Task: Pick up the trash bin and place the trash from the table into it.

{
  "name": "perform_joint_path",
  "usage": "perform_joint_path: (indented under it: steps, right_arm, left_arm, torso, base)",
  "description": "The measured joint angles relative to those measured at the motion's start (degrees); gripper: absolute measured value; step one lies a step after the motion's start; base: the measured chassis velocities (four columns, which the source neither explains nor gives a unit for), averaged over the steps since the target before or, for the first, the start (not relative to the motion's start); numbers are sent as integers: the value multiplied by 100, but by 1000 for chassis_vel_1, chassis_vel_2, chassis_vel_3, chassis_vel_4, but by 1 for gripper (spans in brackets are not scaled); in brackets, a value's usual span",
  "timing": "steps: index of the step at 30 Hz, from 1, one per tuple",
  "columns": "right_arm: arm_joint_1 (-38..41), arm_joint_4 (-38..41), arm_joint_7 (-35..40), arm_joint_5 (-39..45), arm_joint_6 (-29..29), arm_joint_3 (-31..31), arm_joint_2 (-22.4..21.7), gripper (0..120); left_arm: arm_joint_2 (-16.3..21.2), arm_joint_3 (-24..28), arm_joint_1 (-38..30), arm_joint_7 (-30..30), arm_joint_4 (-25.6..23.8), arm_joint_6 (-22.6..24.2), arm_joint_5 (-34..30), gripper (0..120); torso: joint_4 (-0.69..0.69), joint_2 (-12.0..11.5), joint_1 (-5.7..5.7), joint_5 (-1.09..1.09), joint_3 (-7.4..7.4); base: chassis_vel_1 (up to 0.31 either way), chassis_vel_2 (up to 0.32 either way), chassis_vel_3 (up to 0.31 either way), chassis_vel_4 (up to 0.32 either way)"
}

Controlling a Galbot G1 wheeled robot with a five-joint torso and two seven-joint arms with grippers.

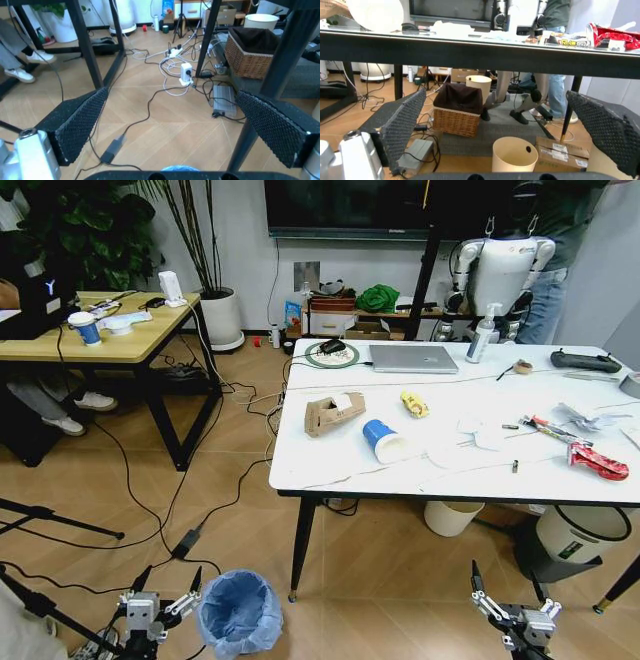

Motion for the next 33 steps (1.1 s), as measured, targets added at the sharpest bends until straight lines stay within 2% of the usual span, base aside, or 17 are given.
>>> perform_joint_path:
  steps: [9,17,33]
  right_arm:
    - [4,-45,-18,-12,16,17,37,100]
    - [-8,-47,-22,-12,37,61,36,100]
    - [-12,-107,-37,-45,83,84,99,100]
  left_arm:
    - [99,126,43,-123,-11,-55,297,100]
    - [179,182,53,-43,-23,30,162,100]
    - [214,174,36,-35,26,-155,159,100]
  torso:
    - [0,0,0,0,0]
    - [0,0,0,0,0]
    - [0,0,0,0,0]
  base:
    - [0,0,0,0]
    - [0,0,0,0]
    - [0,0,0,0]
